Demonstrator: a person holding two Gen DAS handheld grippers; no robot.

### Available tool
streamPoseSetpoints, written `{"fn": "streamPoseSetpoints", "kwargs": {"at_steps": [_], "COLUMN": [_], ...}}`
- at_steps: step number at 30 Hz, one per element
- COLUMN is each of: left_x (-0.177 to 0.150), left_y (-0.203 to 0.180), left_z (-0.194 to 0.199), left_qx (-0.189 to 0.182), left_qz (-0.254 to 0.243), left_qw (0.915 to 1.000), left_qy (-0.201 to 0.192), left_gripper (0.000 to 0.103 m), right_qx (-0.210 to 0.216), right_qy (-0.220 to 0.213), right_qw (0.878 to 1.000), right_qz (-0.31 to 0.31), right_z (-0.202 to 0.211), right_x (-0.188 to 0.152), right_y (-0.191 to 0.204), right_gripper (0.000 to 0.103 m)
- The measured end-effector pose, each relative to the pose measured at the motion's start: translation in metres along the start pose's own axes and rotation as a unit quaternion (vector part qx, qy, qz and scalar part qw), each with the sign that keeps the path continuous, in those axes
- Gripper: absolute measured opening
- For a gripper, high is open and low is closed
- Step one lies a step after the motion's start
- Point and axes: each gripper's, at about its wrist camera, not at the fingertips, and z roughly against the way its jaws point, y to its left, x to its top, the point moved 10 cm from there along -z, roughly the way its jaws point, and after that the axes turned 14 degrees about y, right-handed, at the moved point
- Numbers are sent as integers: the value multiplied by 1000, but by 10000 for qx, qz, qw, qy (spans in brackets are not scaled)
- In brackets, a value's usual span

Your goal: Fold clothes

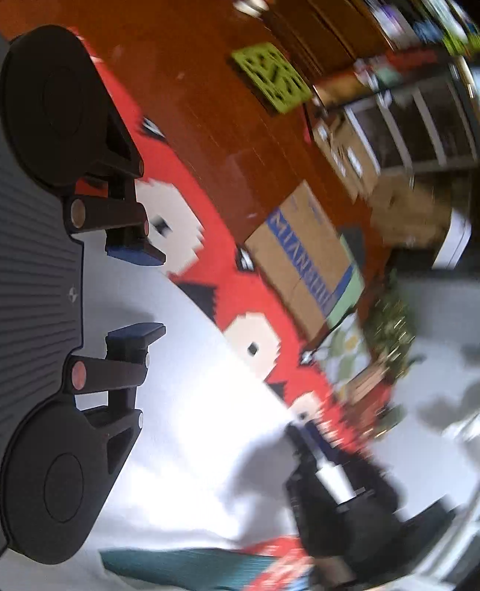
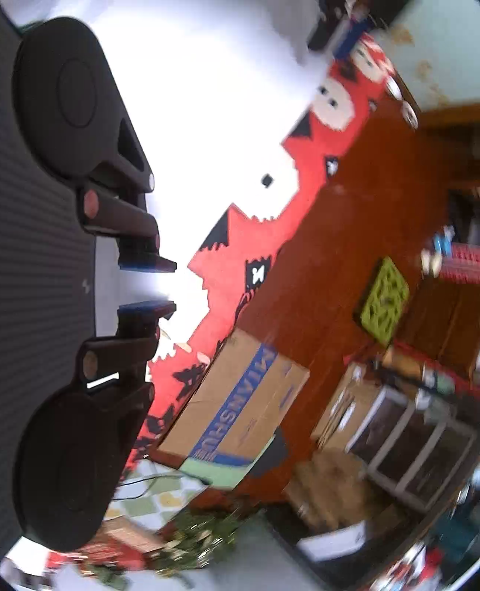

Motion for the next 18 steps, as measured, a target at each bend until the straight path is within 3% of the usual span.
{"fn": "streamPoseSetpoints", "kwargs": {"at_steps": [3,6,8,9,11,16,18], "left_x": [16,23,23,23,24,28,24], "left_y": [-3,-6,-12,-14,-18,-4,-3], "left_z": [-14,-17,-18,-18,-17,-12,-18], "left_qx": [13,-79,-242,-177,-46,355,359], "left_qz": [-239,-332,-426,-489,-612,-503,-399], "left_qw": [9996,9991,9983,9981,9974,9976,9978], "left_qy": [148,243,313,339,389,313,393], "left_gripper": [33,29,5,5,4,3,3], "right_qx": [101,331,610,730,746,555,498], "right_qy": [89,46,102,141,149,-93,-183], "right_qw": [9987,9977,9966,9955,9944,9971,9977], "right_qz": [496,582,539,581,732,512,415], "right_z": [-10,-17,-19,-20,-18,-15,-17], "right_x": [3,8,10,8,5,20,28], "right_y": [0,-5,-6,-6,-3,-11,-17], "right_gripper": [20,20,9,3,1,0,0]}}
